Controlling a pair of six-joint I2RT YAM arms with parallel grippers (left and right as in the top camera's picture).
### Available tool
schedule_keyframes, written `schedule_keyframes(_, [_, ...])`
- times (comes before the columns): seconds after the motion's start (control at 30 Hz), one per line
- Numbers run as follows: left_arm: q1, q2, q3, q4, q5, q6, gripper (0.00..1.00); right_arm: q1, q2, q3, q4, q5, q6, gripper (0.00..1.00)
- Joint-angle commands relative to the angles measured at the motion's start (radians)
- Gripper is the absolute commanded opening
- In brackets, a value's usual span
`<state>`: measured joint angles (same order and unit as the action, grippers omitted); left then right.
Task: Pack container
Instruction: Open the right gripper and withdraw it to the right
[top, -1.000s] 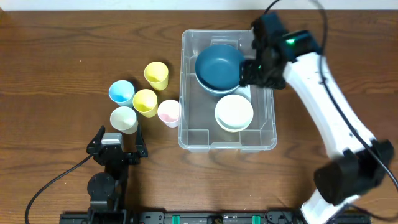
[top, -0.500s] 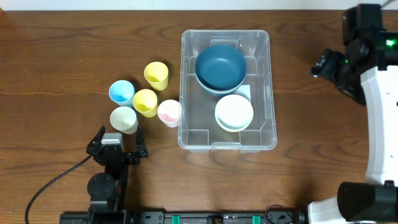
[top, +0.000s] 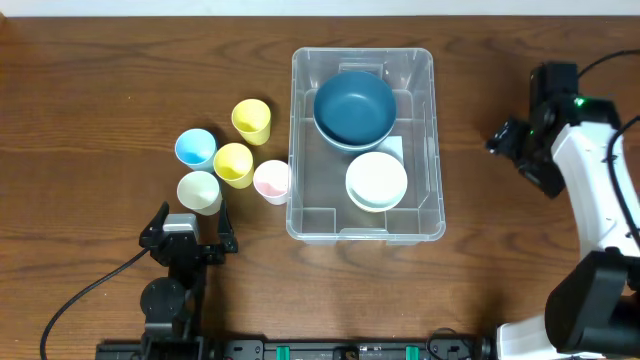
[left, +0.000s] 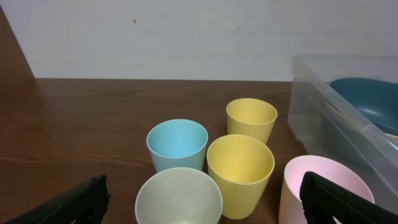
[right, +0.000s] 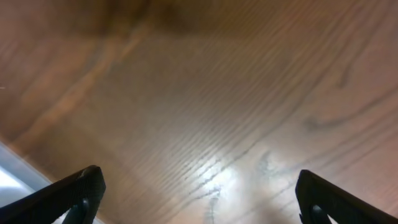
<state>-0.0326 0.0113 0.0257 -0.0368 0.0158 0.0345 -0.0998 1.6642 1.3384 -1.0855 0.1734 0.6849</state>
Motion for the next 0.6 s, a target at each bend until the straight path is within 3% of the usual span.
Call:
schedule_keyframes(0.0, [0.003,-0.001,-0.022,-0.032,-0.001,0.014,0.98,-0.005,0.004,-0.089,0.036,0.002,0.018,0.99])
schedule_keyframes(0.27, [0.003,-0.001,-0.022,-0.032,0.000,0.012,0.98,-0.005,0.004,-0.190,0.076,-0.035,0.017,0.99])
schedule_keyframes(0.4, [0.003,-0.001,-0.021,-0.029,0.002,-0.074,0.98,-0.005,0.004,-0.192,0.076,-0.035,0.017,0.99])
schedule_keyframes(0.57, [0.003,0.000,0.013,-0.030,0.116,-0.096,0.98,-0.005,0.004,-0.192,0.076,-0.035,0.017,0.99])
